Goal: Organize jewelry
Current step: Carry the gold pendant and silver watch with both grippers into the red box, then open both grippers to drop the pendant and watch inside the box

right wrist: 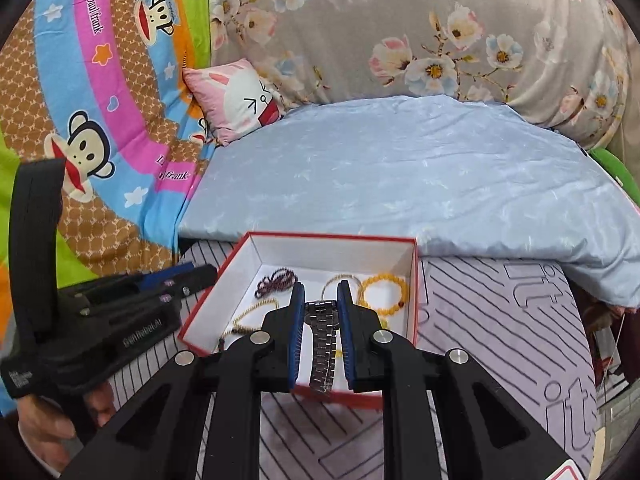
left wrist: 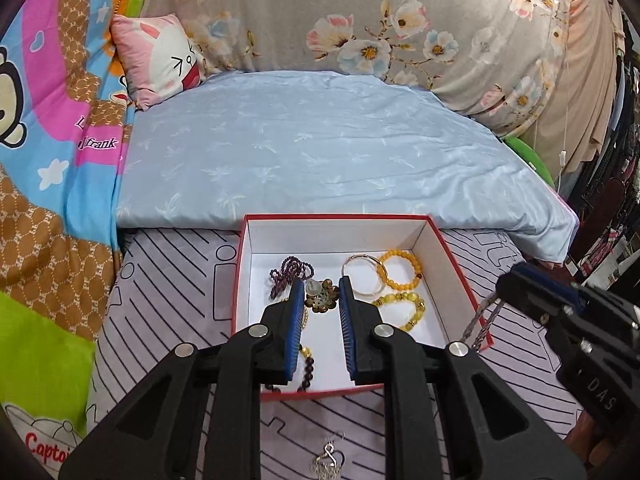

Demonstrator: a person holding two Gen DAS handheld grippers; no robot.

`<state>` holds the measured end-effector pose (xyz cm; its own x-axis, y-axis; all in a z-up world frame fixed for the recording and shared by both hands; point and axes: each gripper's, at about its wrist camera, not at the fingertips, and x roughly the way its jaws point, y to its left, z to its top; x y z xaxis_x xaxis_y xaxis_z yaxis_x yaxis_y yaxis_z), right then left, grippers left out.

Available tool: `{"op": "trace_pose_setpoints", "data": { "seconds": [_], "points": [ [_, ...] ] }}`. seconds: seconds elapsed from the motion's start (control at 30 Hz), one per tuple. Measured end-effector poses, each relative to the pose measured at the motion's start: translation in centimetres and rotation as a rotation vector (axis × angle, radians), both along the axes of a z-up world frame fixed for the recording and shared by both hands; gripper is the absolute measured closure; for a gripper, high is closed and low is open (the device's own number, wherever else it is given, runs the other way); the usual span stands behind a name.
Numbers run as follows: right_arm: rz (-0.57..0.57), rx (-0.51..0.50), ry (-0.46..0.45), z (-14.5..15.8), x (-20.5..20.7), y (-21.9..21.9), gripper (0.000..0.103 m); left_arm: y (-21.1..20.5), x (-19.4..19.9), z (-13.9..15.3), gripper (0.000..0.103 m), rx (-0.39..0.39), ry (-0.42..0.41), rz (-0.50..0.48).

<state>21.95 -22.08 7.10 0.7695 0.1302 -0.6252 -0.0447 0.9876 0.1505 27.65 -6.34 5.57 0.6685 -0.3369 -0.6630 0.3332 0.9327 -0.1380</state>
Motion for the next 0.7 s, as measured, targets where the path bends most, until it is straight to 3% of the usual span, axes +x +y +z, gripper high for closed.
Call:
{"op": "trace_pose_setpoints", "data": {
  "seconds": [0.27,0.43,0.7],
  "points": [
    [0.007,0.019,0.027,-1.1,5.8,0.4,0.088,-1.0,3.5,-1.3,0.086,0.021,0.031,0.007],
    [0.016,0.046,0.076,-3.4,8.9,0.9,0.088,-1.4,5.9,-2.9,0.086,0.037,0.063,0.016],
    [0.031,0.032,0.133,-6.5,10.7,2.1,0.087,-1.6,7.7,-5.3,0.083,0.058,0.092,0.037]
  ]
}}
